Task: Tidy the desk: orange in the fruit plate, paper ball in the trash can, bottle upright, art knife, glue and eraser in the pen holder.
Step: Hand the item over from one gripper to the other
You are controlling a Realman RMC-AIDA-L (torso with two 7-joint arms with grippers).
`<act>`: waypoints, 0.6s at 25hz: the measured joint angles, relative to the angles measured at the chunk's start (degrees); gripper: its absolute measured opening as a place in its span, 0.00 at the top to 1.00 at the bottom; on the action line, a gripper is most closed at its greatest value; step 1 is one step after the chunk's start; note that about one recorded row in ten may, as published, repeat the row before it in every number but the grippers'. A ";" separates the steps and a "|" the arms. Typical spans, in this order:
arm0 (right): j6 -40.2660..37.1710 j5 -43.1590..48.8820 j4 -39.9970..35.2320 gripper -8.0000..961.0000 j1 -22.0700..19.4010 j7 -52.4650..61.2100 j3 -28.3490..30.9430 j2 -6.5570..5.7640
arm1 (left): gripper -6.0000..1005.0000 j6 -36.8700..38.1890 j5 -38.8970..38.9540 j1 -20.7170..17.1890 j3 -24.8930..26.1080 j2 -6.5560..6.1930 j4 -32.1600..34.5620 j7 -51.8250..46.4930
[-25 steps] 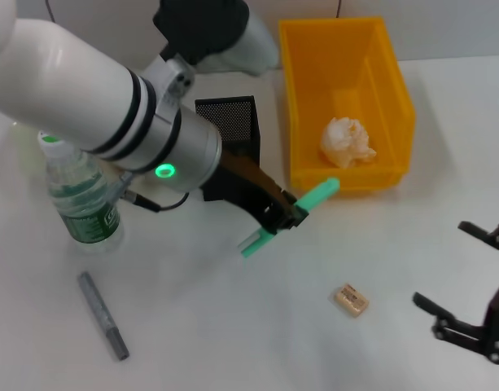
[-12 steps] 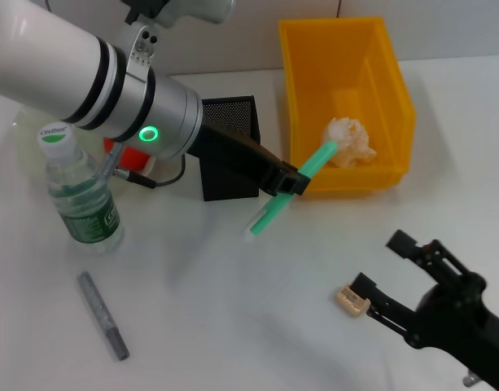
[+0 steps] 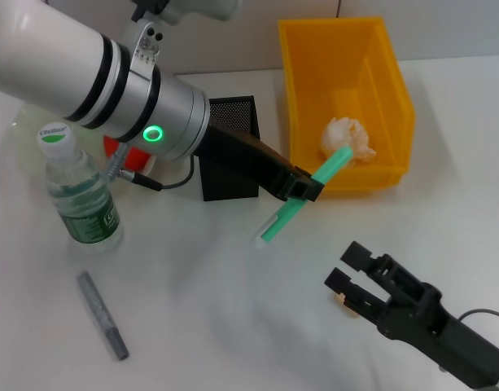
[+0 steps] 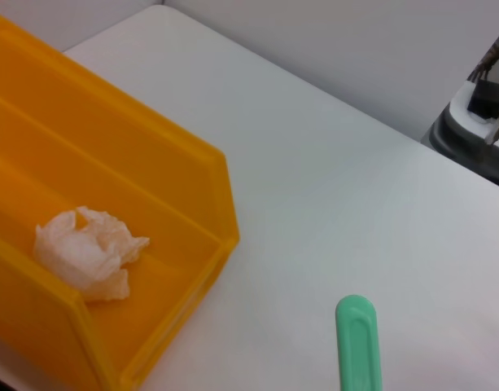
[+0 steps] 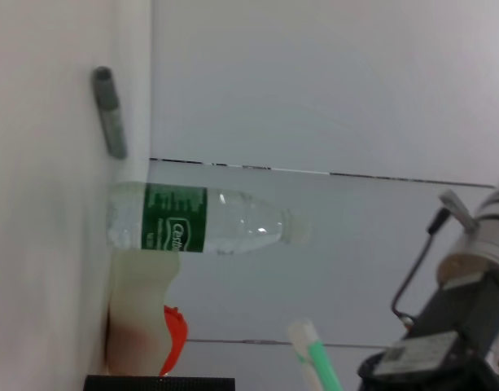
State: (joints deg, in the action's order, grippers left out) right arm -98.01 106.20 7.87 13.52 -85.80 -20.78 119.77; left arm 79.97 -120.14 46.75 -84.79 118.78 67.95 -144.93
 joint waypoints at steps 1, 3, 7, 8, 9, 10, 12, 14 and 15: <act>0.00 0.00 0.00 0.13 0.00 0.00 0.00 0.00 | 0.81 0.12 0.03 0.07 0.11 0.00 -0.01 0.00; 0.78 0.04 0.54 0.13 0.46 -2.08 -0.16 0.01 | 0.81 0.64 0.16 0.29 0.58 0.03 -0.06 0.00; 1.77 0.31 1.12 0.13 1.31 -6.38 -0.80 0.03 | 0.81 0.88 1.13 0.54 1.21 0.07 -0.31 0.01; 1.99 0.33 1.17 0.13 1.48 -7.44 -0.86 0.06 | 0.81 0.89 1.26 0.61 1.27 0.06 -0.45 0.01; 2.22 0.39 1.23 0.13 1.65 -8.45 -0.86 0.08 | 0.81 0.90 1.38 0.68 1.30 0.04 -0.68 0.01; 2.34 0.55 1.51 0.13 1.98 -10.09 -0.86 0.10 | 0.81 0.91 1.49 0.76 1.31 0.02 -0.94 0.01; 2.34 0.70 1.77 0.13 2.17 -11.03 -0.86 0.11 | 0.81 0.91 1.61 0.88 1.26 0.04 -1.40 0.01; 2.36 0.84 2.27 0.13 2.61 -13.07 -0.85 0.11 | 0.81 0.95 1.74 0.91 1.08 0.11 -1.49 0.01; 2.41 0.85 2.41 0.13 2.80 -14.07 -0.85 0.11 | 0.81 1.01 1.93 0.91 0.95 0.14 -1.52 0.01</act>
State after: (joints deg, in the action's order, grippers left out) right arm -95.60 107.05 10.28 16.32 -99.86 -21.63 119.89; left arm 80.98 -118.21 47.65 -83.84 118.92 66.42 -144.93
